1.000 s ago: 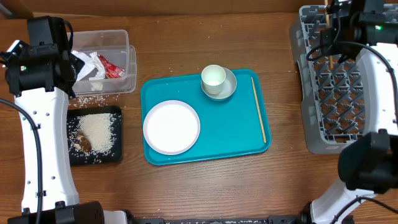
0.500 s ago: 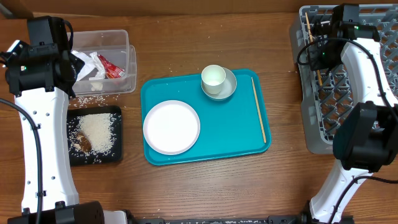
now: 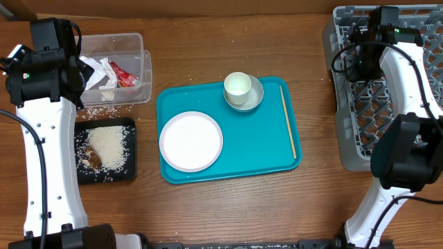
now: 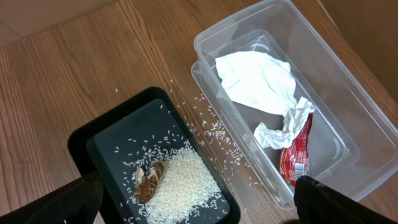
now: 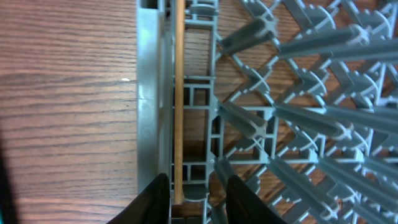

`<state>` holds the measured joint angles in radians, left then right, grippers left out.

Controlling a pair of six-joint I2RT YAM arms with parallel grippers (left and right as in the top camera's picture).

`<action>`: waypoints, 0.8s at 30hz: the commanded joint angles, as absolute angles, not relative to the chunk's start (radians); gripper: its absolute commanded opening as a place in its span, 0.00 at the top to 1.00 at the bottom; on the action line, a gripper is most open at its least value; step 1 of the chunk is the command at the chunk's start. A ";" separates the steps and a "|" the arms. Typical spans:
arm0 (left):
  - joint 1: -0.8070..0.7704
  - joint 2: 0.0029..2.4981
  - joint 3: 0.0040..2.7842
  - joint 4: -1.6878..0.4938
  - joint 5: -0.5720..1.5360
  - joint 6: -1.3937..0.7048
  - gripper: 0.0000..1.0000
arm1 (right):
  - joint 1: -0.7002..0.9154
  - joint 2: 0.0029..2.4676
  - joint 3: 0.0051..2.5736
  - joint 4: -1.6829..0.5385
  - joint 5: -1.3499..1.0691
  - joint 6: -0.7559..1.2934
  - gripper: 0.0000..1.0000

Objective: Sort waste into correct bins and load items into the dishwasher
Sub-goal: 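Return the right gripper to the tray and grasp the second chopstick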

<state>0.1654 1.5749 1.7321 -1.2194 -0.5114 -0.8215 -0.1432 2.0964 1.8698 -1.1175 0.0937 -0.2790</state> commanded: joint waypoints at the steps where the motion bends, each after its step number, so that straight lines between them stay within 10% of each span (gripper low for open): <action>1: 0.163 1.584 1.730 -1.219 -0.519 -0.842 0.00 | -0.139 1.994 1.869 -1.113 0.078 -0.194 0.67; 2: 0.163 1.584 1.730 -1.218 -0.519 -0.842 0.00 | -0.134 1.971 1.869 -1.114 0.023 -0.164 0.62; 4: 0.163 1.584 1.730 -1.218 -0.518 -0.842 0.00 | -0.127 1.932 1.869 -1.138 -0.134 -0.108 0.23; 7: 0.163 1.584 1.730 -1.218 -0.519 -0.842 0.00 | -0.112 1.898 1.869 -1.207 -0.470 -0.101 0.01; 13: 0.163 1.584 1.730 -1.219 -0.519 -0.842 0.00 | -0.044 1.921 1.864 -1.383 -0.609 -0.130 0.02; 24: 0.163 1.584 1.730 -1.218 -0.519 -0.842 0.00 | 0.203 1.932 1.696 -1.386 -0.154 0.153 0.30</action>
<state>0.1654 1.5749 1.7325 -1.2194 -0.5114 -0.8215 0.1410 1.9240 1.7473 -1.4010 -0.3527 0.0013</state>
